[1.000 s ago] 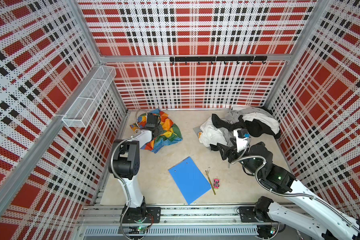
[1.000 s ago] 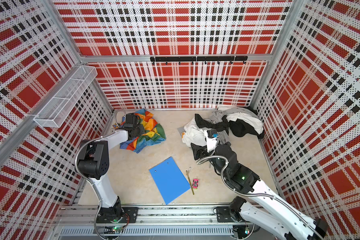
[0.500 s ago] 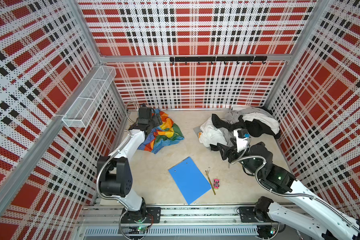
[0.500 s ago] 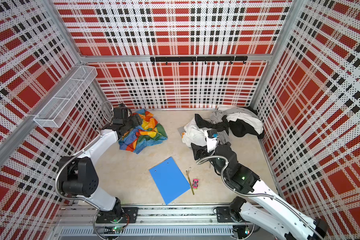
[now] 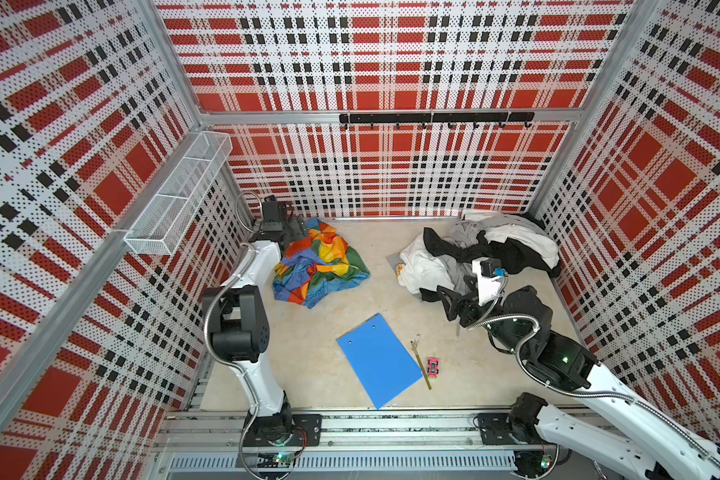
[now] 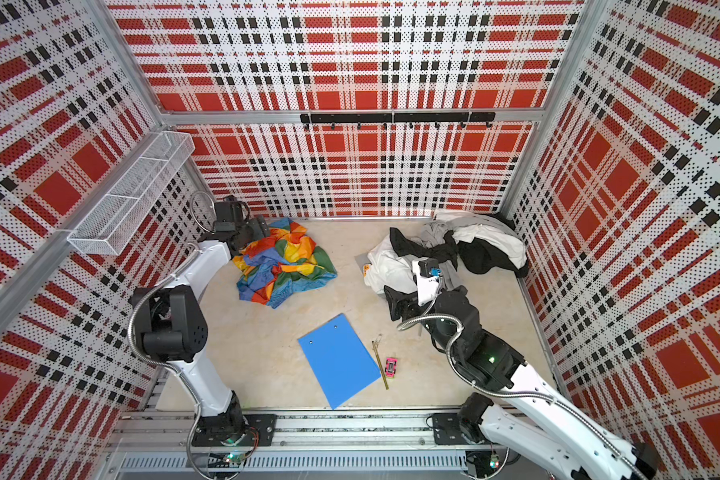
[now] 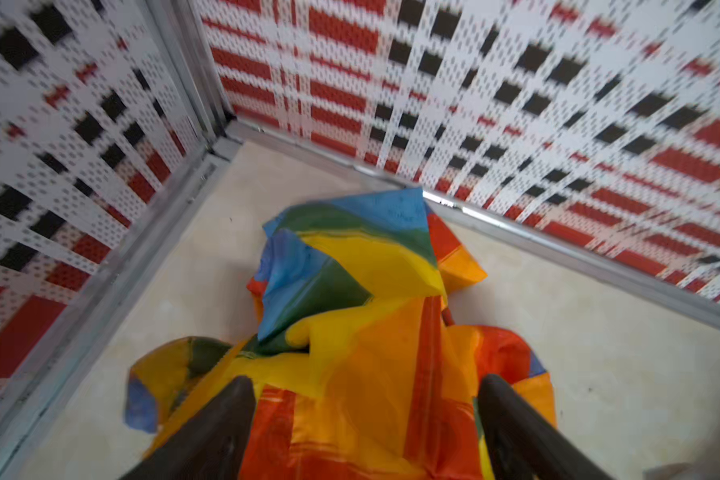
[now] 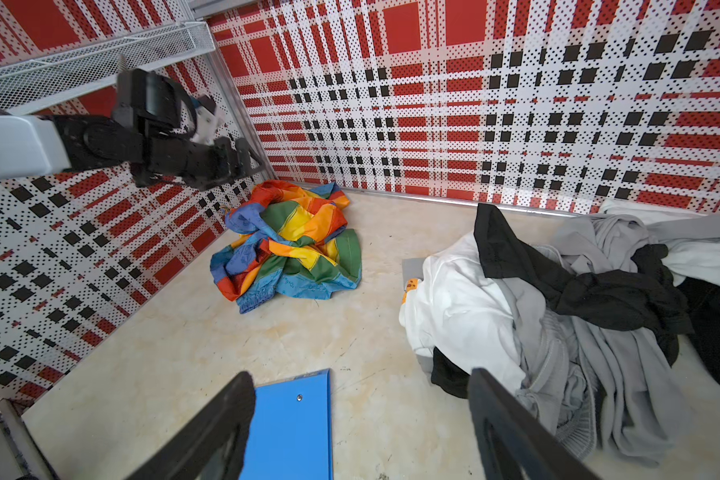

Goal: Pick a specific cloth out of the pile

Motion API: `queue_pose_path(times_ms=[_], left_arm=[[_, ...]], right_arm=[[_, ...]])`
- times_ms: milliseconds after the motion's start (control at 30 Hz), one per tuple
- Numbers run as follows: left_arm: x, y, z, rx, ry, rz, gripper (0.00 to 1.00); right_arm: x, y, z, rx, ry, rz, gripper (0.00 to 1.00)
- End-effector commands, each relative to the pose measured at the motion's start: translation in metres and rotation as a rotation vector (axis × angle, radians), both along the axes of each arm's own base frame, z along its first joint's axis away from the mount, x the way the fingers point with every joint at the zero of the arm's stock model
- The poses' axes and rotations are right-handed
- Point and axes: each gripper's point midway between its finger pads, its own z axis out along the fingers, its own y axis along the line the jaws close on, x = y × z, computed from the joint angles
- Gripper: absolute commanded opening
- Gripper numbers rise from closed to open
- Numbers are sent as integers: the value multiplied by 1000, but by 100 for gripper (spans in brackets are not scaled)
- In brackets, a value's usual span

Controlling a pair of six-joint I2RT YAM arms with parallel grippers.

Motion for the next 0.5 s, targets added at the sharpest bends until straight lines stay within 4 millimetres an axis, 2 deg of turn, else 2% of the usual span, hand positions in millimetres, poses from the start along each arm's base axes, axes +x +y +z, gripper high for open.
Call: queue_pose_path(times_ms=[0, 67, 267, 333, 367, 467], left_arm=[[-7, -14, -36, -26, 55, -22, 80], [-13, -21, -54, -43, 64, -14, 74], [-32, -42, -108, -43, 173, 7, 66], [-33, -39, -114, -72, 182, 23, 65], [-33, -36, -110, -72, 171, 31, 64], [-31, -32, -85, -72, 127, 43, 65]], right_arm=[[-2, -6, 18, 46, -35, -17, 88], [-2, -7, 18, 45, -35, -19, 89], [-4, -1, 20, 49, -31, 13, 95], [-5, -1, 21, 48, -32, 21, 100], [-6, -2, 21, 48, -31, 19, 100], [-8, -6, 22, 51, -35, 11, 100]])
